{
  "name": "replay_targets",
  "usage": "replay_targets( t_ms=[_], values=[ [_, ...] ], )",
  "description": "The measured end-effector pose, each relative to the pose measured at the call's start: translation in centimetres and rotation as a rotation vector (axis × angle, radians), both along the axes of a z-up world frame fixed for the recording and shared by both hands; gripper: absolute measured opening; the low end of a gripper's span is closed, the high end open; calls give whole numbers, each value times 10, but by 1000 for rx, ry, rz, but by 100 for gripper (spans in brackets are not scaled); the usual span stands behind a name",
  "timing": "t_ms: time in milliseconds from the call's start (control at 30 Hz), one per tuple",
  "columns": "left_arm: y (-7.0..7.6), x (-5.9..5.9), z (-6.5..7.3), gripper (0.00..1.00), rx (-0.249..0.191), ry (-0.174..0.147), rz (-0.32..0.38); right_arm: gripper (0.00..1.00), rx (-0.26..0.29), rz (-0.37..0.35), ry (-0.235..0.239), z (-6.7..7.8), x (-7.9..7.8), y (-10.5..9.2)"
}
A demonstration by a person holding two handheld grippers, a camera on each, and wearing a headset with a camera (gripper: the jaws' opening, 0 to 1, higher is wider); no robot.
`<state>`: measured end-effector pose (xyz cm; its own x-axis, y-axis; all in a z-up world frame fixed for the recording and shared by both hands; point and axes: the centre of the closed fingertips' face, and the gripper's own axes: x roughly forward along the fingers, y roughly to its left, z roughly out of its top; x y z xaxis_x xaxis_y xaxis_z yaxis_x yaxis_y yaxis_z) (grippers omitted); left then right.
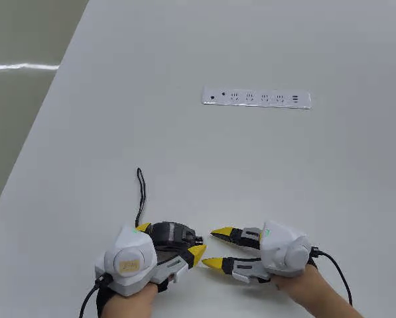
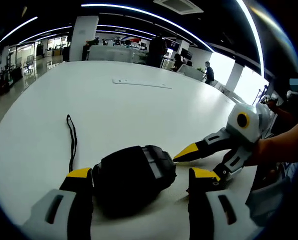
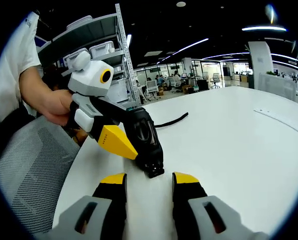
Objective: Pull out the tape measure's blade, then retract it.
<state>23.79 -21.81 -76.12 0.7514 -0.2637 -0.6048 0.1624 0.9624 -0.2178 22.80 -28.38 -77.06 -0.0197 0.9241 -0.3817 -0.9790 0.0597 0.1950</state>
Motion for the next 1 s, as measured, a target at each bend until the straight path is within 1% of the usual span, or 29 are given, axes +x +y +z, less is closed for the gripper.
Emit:
replay_targets(
  t_ms=[67,133,200,267,300,333,400,467,600,667,800,900,967,1000],
  values=[
    [-3,-1,1,76,8,-7,-36,36,-2,-7,2,0,0,-2],
    [-2,-2,2,76,9,-8,-39,36,0,-27,13,3,0,-3],
    [0,-3,4,75,11,-17,-45,36,4,-46,25,5,0,-4],
    [0,-3,5,75,16,-23,-54,37,-5,-55,24,5,-1,-5],
    [1,-3,6,75,23,-29,-57,37,-6,-59,25,6,-1,-6],
    [1,-3,7,75,29,-30,-66,38,-8,-66,31,6,-1,-6],
    [2,-3,8,75,36,-34,-74,38,-14,-78,26,7,0,-7],
    [2,-4,9,75,43,-39,-89,39,-7,-91,46,9,0,-7],
    [3,-6,11,75,72,-46,-114,39,-19,-108,56,8,2,-9],
    [4,-7,11,75,73,-46,-115,40,-12,-114,57,9,3,-8],
    [6,-10,12,75,73,-49,-124,40,-19,-117,50,12,1,-11],
    [7,-15,11,75,85,-48,-140,40,-29,-128,43,13,-1,-16],
    [7,-17,13,74,91,-54,-153,41,-41,-137,39,12,-2,-20],
    [7,-19,14,75,103,-58,-165,42,-43,-145,38,13,-2,-22]
  ],
)
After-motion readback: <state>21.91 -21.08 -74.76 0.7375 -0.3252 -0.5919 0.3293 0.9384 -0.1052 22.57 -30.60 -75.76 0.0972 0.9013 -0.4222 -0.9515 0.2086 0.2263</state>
